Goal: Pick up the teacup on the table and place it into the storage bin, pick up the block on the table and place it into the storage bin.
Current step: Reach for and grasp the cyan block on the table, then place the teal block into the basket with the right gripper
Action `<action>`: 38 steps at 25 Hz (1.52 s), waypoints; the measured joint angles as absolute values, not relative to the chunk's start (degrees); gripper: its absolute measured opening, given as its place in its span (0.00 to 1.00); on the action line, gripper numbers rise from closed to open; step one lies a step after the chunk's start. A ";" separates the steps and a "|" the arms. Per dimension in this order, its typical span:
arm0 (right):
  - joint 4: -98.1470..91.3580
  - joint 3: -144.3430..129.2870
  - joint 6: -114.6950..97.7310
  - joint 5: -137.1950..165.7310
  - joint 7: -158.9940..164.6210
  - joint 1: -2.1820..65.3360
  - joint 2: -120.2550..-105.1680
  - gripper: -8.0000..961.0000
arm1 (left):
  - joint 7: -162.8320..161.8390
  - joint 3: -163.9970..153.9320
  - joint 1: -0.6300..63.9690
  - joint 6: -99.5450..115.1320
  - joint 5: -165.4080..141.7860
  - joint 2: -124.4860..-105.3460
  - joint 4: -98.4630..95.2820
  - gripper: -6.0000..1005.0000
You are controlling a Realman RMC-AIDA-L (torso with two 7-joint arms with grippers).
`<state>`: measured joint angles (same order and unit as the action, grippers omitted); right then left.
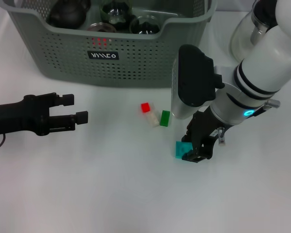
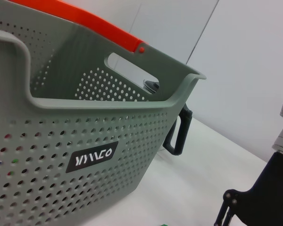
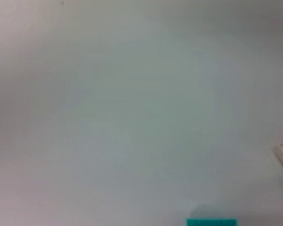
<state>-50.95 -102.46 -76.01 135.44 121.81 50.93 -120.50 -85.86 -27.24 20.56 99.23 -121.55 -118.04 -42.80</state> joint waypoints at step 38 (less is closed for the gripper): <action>-65.47 -47.87 -97.99 91.57 104.48 42.19 -119.53 0.43 | -85.87 -27.16 20.36 98.09 -121.34 -118.03 -42.80 0.82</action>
<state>-65.47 -47.87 -97.99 91.57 104.48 42.19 -119.53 -85.87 -27.16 20.36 98.09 -121.34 -118.03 -42.80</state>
